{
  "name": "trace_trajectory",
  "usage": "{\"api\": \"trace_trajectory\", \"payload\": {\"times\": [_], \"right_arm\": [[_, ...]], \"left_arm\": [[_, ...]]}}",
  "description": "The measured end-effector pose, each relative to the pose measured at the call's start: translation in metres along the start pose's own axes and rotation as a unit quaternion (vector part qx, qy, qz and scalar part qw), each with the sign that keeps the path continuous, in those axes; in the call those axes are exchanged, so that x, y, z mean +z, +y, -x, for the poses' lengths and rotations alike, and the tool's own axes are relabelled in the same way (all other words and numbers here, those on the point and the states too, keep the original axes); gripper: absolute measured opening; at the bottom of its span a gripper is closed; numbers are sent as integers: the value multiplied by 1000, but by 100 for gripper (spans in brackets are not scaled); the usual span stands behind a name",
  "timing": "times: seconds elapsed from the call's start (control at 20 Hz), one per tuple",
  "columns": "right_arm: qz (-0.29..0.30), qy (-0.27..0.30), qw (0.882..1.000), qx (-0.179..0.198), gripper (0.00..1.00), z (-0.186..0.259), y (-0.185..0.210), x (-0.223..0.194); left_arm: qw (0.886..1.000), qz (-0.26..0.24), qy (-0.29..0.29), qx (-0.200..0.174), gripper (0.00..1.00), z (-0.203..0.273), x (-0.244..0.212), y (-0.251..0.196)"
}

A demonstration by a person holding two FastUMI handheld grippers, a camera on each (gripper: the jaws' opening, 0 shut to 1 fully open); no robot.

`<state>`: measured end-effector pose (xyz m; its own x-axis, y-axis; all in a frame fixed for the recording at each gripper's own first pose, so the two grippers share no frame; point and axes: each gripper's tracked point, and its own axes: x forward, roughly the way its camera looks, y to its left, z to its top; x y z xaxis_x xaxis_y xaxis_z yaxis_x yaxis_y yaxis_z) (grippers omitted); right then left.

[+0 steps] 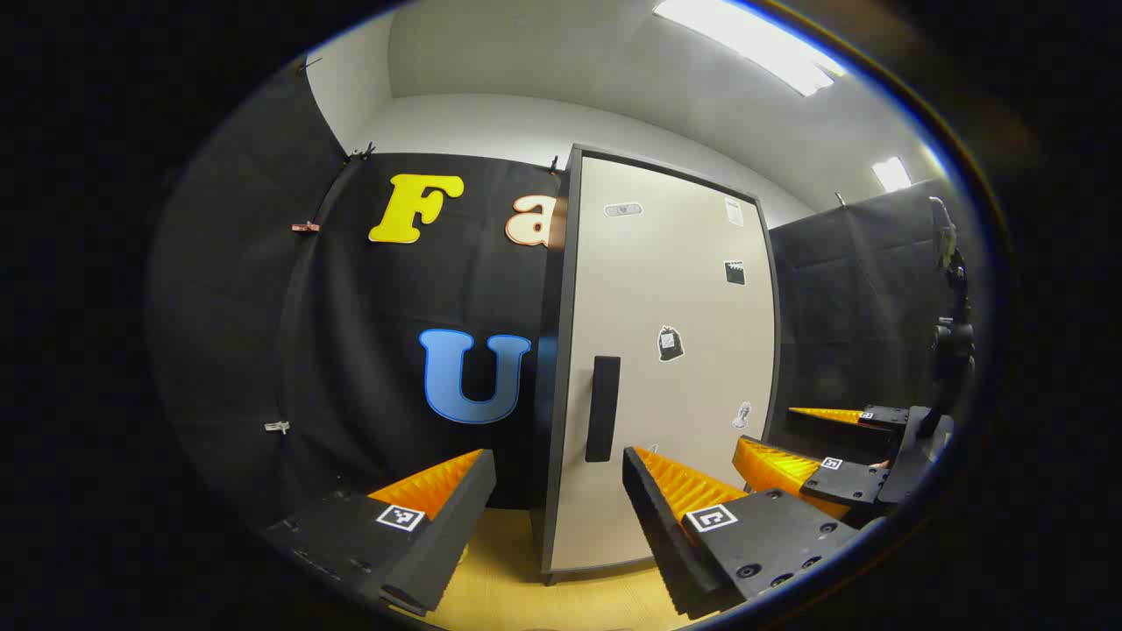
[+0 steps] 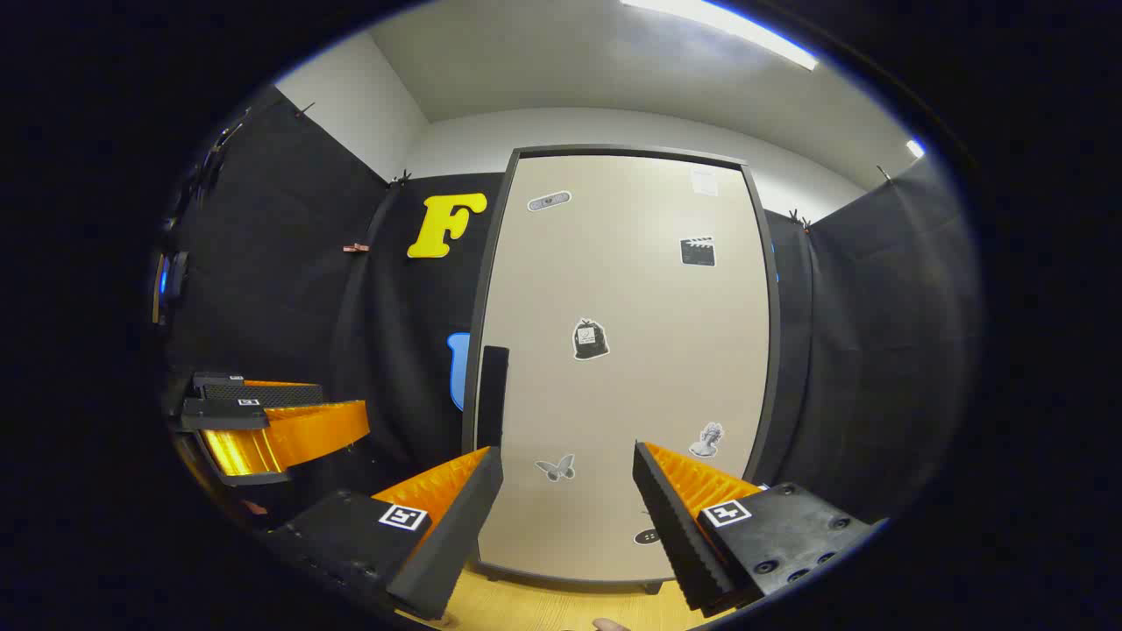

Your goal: Open the cabinet door with the right hand, grasp the bottle in the cabinet with the left hand and place it on the coaster, then close the cabinet door with the right hand.

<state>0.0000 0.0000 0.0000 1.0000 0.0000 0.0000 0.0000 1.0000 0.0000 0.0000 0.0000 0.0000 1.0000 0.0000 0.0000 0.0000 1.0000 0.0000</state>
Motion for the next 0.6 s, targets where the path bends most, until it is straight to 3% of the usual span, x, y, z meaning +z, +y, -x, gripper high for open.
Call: {"api": "trace_trajectory", "payload": {"times": [0.6], "right_arm": [[-3, -3, 1000, 5, 97, -1, -4, 2]], "left_arm": [[1000, 12, -2, 4, 92, -4, -2, 4]]}}
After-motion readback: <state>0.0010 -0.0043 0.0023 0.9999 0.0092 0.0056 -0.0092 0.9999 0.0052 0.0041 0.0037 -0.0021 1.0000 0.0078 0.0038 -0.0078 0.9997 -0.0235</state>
